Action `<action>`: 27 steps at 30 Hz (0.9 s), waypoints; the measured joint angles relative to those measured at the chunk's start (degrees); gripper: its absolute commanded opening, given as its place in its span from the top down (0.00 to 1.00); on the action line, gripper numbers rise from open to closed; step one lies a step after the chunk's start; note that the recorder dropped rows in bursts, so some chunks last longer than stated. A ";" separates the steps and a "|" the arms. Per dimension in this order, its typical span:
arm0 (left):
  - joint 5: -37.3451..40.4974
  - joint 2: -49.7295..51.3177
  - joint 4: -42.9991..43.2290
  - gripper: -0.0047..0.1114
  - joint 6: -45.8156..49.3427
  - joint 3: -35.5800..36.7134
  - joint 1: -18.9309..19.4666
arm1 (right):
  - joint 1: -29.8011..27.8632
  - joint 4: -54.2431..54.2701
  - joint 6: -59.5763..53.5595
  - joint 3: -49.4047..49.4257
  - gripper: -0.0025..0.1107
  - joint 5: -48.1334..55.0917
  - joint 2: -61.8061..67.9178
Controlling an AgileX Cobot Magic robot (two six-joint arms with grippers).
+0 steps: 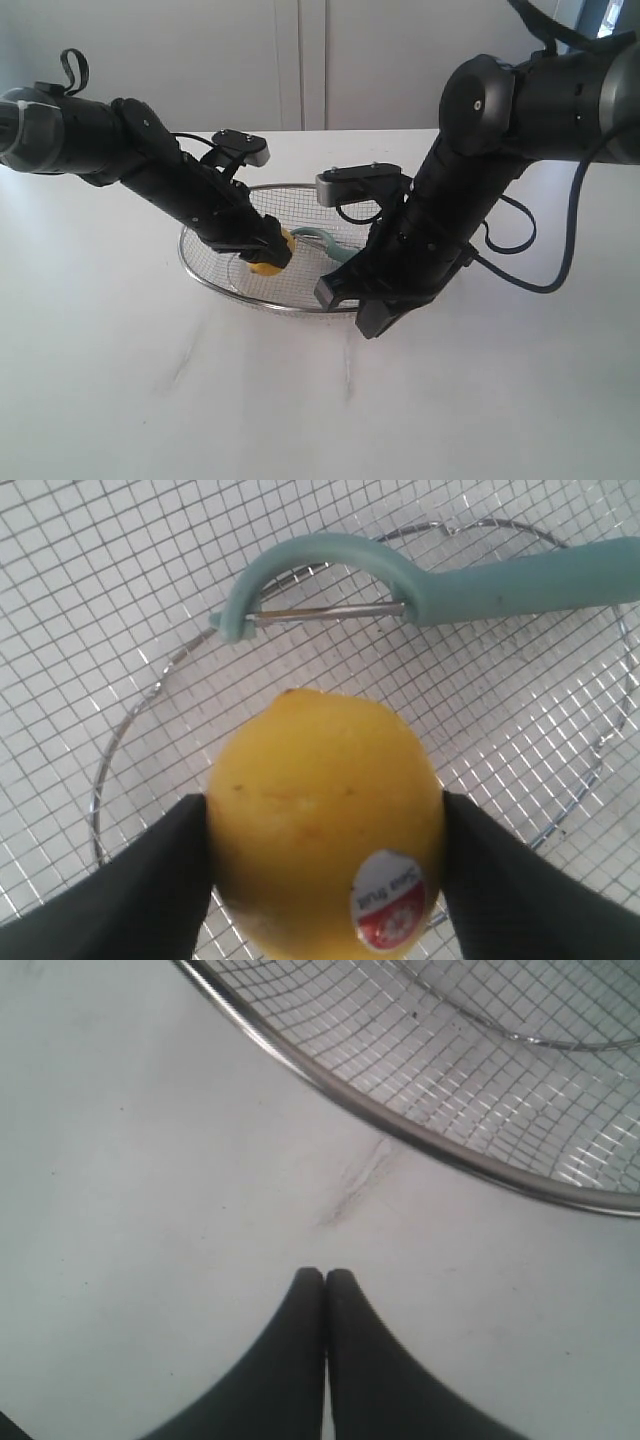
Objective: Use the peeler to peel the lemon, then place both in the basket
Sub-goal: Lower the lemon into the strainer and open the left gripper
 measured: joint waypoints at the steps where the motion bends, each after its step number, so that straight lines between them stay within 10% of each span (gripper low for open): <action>1: -0.12 0.00 0.15 0.79 0.13 0.00 0.00 | 0.00 0.00 0.00 0.00 0.98 0.00 0.00; 13: -0.12 0.12 0.70 0.41 1.46 0.00 0.00 | 0.00 0.00 0.00 0.00 0.98 0.25 0.00; 27: 0.14 -0.89 1.16 0.39 1.61 -0.13 0.00 | 0.00 0.00 0.14 0.00 0.98 0.36 0.00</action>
